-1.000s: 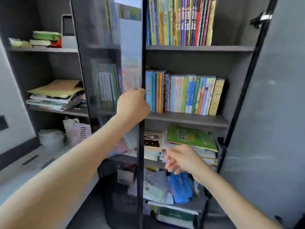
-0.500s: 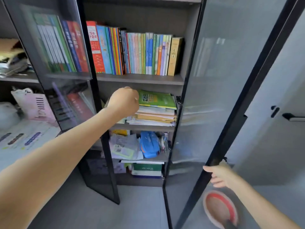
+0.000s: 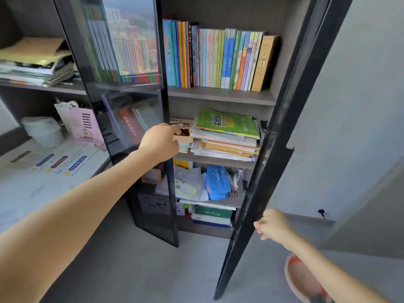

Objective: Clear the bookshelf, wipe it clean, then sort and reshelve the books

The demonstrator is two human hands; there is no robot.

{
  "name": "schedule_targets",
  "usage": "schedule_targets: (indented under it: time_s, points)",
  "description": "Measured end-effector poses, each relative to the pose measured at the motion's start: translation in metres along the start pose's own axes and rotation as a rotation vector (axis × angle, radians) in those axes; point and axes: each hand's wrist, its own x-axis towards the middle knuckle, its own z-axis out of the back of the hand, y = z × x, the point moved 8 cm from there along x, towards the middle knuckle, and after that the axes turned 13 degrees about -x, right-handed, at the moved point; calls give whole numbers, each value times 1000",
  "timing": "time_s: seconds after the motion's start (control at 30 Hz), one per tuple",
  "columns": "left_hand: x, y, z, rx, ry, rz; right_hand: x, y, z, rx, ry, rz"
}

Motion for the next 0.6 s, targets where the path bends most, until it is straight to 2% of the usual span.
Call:
schedule_targets:
  time_s: [0.13, 0.3, 0.47, 0.6]
  points:
    - [2, 45, 14, -30, -14, 68, 21, 71, -34, 20, 128, 88]
    - [6, 111, 38, -31, -28, 156, 59, 171, -56, -60, 191, 155]
    - [12, 184, 83, 5, -90, 216, 106, 262, -52, -257, 141, 194]
    - [5, 234, 121, 26, -130, 284, 117, 326, -53, -614, 53, 216]
